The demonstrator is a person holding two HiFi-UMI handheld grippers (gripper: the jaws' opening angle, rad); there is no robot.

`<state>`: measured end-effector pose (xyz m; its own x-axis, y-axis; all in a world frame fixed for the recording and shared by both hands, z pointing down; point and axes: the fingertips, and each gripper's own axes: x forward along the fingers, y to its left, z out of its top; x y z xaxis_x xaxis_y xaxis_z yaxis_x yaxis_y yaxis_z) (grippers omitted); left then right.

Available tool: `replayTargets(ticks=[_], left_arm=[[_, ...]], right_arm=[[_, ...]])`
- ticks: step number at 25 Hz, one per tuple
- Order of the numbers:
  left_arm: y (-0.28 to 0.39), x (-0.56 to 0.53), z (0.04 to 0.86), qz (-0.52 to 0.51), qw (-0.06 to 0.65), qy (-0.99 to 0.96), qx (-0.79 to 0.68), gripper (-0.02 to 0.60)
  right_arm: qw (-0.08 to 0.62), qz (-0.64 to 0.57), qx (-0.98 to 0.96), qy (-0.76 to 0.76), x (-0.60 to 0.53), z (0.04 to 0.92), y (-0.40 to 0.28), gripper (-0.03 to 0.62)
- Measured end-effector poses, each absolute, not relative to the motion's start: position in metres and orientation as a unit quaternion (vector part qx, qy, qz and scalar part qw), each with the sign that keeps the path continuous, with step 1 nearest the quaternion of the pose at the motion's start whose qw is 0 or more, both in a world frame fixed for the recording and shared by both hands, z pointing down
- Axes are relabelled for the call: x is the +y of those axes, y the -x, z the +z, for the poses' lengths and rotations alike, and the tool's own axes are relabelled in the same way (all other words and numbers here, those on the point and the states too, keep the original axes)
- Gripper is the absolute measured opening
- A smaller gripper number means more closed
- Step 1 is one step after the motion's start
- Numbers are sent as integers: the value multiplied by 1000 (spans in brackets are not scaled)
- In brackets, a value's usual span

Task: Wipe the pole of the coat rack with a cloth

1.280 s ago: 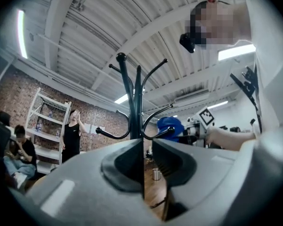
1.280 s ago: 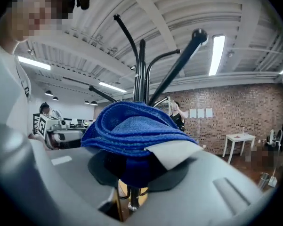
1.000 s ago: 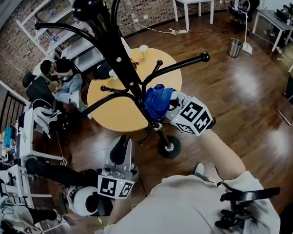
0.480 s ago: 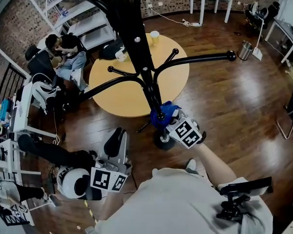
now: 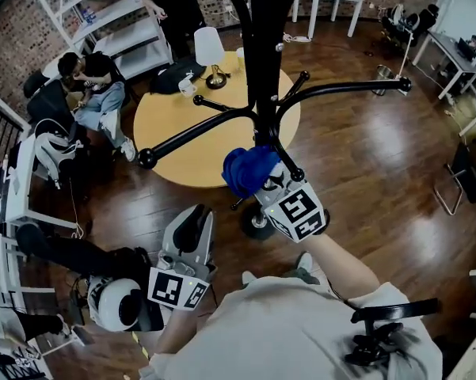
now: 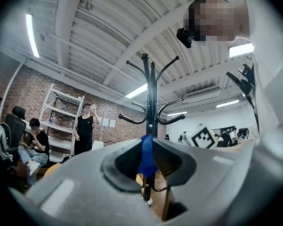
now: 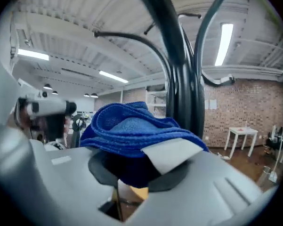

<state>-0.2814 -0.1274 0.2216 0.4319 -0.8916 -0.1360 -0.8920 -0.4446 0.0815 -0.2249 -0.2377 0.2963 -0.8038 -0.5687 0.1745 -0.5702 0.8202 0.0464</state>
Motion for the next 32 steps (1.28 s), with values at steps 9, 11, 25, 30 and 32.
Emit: replayTargets(ticks=[9,11,25,30,32], left_arm=[[277,-118,222,61,10,835,546,67],[265,-112,226,54,19,823,565,67],[156,-141,315,57,-9,719,693,67],[163,-145,376,43,30,713,699,67],[172,-143,412,35,40,702,710,67]], right_arm=[[153,62,-937,-307,-226,458,208,94],[107,54,-953,-277,-209,421,194,94],[-2,55,-998,4,-138,335,55,94],[11,61,-996,61,-116,423,58,95],[15,55,-997,56,-122,470,66,95]])
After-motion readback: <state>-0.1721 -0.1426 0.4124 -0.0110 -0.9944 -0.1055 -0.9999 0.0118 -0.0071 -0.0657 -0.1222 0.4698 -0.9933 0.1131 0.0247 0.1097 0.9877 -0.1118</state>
